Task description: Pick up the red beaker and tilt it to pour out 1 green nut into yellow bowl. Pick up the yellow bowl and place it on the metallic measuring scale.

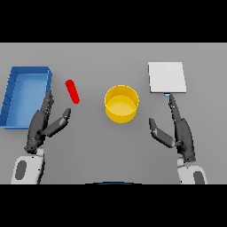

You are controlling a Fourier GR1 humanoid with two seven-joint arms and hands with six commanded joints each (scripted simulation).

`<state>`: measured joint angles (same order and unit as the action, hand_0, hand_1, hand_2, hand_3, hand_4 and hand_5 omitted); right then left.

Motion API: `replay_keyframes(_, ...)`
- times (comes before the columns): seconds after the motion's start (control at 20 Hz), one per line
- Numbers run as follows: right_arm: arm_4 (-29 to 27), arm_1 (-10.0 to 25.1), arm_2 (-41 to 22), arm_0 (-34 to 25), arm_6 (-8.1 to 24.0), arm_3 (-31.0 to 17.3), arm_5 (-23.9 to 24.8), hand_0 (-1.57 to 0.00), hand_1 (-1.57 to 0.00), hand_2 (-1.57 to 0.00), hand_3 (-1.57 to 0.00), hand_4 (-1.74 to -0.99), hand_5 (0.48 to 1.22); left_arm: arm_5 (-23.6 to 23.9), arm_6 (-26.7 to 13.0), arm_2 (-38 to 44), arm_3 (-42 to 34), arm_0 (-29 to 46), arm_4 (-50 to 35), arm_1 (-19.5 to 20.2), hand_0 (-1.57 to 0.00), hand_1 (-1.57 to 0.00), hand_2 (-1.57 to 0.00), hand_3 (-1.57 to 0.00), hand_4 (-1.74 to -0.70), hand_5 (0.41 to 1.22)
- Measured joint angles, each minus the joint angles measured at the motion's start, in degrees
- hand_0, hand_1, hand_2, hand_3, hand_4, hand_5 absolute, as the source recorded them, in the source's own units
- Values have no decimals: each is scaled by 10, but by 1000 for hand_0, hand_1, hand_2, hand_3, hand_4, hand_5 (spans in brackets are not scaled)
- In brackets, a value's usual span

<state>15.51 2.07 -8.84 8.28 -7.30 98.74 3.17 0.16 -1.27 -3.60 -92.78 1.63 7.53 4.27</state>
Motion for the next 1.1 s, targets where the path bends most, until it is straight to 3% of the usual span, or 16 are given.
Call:
replay_keyframes(0.1,8,-1,-2,-2,17,0,4,1,1,1,1,-1143,650,6,9,-2,31,-27,11,-4,1,1,1,1,-1116,627)
replay_keyframes(0.4,-26,2,13,-7,18,5,-10,1,1,1,1,-1213,664,26,49,25,159,-115,20,-9,1,1,1,1,-1150,632)
replay_keyframes(0.6,-30,6,19,-8,-2,-7,-11,1,1,1,1,-1233,666,31,75,43,231,-167,18,-10,1,1,1,1,-1175,635)
replay_keyframes(0.8,-24,2,17,-17,22,-6,-6,1,1,1,1,-1247,673,40,109,55,312,-219,21,-19,1,1,1,1,-1206,636)
replay_keyframes(1.1,-31,4,13,-8,5,5,-16,1,1,1,1,-1267,692,66,145,68,405,-295,40,-18,1,1,1,1,-1261,671)
